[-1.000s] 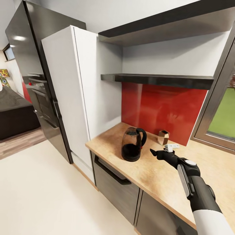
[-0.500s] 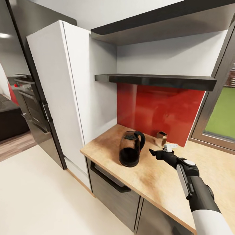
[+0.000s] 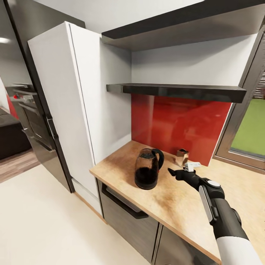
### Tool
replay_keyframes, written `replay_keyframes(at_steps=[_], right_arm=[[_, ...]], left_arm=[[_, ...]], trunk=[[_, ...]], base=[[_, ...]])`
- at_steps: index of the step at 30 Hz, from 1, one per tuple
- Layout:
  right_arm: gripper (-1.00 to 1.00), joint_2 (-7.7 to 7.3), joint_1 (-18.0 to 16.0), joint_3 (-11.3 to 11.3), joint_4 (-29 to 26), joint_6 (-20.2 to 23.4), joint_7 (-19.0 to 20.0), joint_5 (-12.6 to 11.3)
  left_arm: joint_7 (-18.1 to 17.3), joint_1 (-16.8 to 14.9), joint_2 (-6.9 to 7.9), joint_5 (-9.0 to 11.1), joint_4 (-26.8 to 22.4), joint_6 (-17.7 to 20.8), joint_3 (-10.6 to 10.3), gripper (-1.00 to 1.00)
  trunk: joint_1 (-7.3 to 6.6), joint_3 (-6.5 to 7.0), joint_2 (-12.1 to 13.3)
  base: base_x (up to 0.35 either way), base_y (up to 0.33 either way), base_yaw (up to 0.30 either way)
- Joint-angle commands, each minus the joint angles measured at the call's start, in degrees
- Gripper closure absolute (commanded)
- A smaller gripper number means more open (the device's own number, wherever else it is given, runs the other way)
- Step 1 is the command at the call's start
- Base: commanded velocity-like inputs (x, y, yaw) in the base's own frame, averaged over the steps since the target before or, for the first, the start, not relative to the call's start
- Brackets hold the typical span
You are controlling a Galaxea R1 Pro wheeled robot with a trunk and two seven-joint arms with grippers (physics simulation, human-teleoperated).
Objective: Set up a coffee station on the kitchen countertop: keep the coffee maker on the countertop, move the bottle of coffee from the kitchen shelf to the counter next to the coffee maker, place a paper coffee filter on top of the coffee maker, put the saucer next to the coffee maker with the coffee cup on the saucer, and place the electric kettle next to the coffee maker.
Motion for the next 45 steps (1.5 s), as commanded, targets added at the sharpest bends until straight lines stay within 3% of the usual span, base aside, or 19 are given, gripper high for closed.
replay_keyframes(at_steps=[1,14,30,45], right_arm=[[-1.00,0.03,-0.06,-0.10,-0.05,0.31,0.36,0.16],[-1.00,0.04,-0.06,-0.08,-0.04,0.31,0.36,0.16],[-1.00,0.04,-0.06,-0.01,0.04,0.31,0.36,0.16],[-1.00,0.04,-0.06,-0.01,0.05,0.31,0.45,0.16]], left_arm=[[-0.21,-0.05,0.00,-0.58,0.04,-0.22,0.51,-1.00],[-0.21,-0.05,0.00,-0.58,0.04,-0.21,0.51,-1.00],[-0.25,-0.05,0.00,-0.58,0.04,-0.20,0.51,-1.00],[-0.22,0.36,0.26,-0.58,0.13,-0.20,0.47,-1.00]], trunk=[[0.04,-0.11,-0.13],[0.04,0.29,-0.13],[0.04,0.84,-0.13],[0.04,0.89,-0.13]], base=[[0.000,0.088,-0.212],[0.029,0.085,-0.279],[0.067,0.268,-0.287],[0.098,0.097,-0.032]])
